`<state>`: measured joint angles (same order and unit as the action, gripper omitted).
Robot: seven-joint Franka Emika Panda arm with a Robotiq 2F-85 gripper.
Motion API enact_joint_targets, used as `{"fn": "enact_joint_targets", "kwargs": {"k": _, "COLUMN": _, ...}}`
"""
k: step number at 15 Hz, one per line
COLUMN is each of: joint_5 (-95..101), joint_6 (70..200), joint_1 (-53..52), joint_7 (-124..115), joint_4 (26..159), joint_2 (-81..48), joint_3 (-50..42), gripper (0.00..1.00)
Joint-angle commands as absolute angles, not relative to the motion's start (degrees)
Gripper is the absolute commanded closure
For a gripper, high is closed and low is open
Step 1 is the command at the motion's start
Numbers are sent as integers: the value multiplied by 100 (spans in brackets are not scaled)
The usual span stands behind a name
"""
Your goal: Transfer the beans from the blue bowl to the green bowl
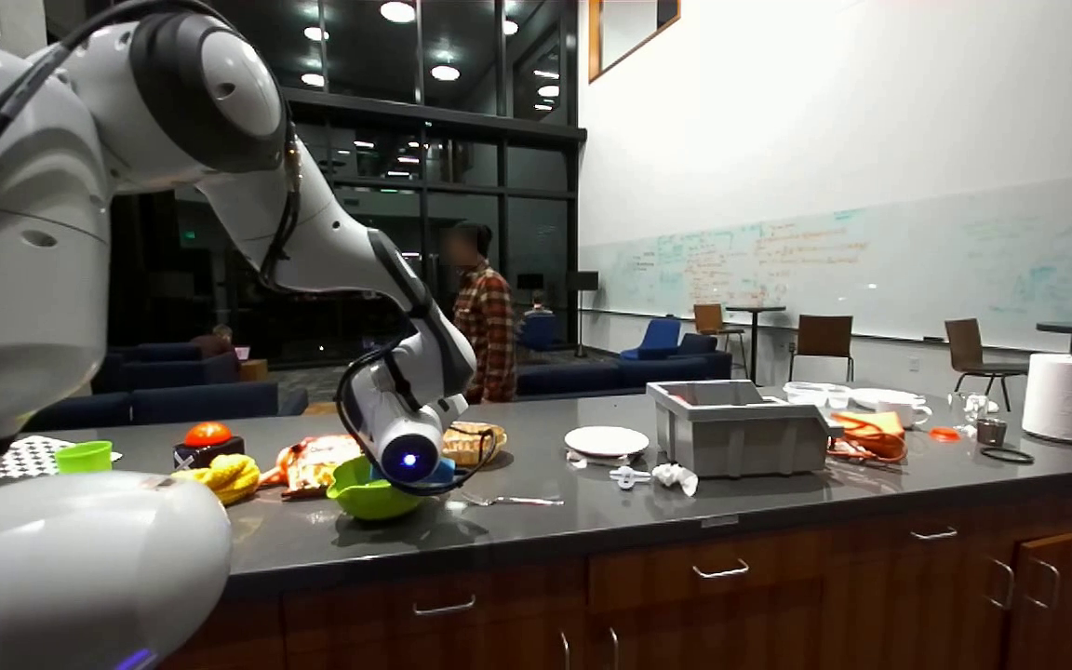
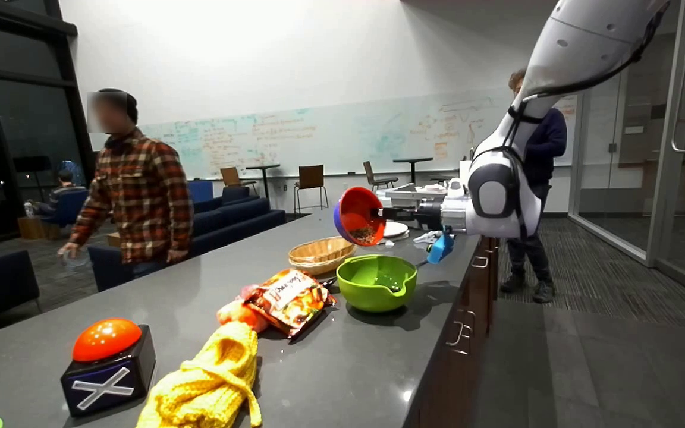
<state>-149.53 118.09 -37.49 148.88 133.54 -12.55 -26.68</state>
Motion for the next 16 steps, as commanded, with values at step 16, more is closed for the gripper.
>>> {"fn": "enact_joint_targets", "kwargs": {"k": 16, "joint_5": -14953, "joint_6": 10202, "joint_1": -4706, "joint_7": 14892, "joint_4": 12927, "joint_2": -2362, "joint_3": -4049, "gripper": 98}}
